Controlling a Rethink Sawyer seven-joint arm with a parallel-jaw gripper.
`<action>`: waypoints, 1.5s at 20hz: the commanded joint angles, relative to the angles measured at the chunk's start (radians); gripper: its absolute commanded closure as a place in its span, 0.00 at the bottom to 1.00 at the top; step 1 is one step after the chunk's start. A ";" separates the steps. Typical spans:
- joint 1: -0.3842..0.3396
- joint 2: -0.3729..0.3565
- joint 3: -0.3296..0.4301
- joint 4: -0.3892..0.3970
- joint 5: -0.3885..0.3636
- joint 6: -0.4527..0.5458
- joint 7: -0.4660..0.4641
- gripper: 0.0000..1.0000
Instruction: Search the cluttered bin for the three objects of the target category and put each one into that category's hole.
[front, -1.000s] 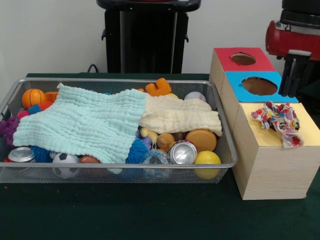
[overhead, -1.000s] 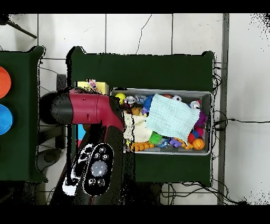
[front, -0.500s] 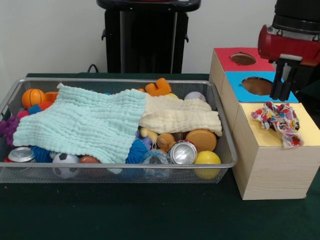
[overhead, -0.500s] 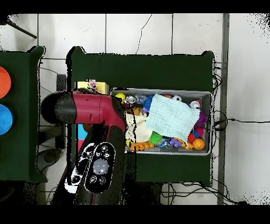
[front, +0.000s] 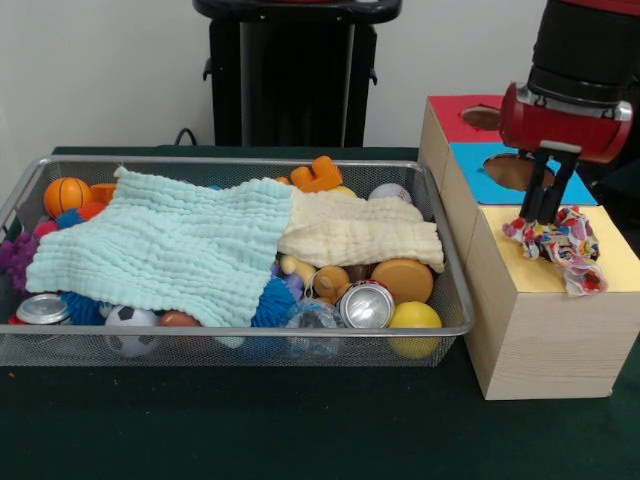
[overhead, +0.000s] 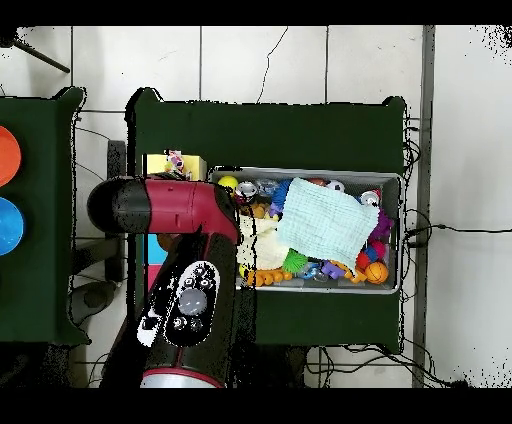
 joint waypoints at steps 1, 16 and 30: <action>-0.008 0.062 0.031 0.051 0.000 -0.025 0.202 1.00; 0.034 0.059 0.022 0.036 0.022 0.010 0.239 1.00; -0.004 0.149 0.073 0.011 0.023 -0.101 0.201 1.00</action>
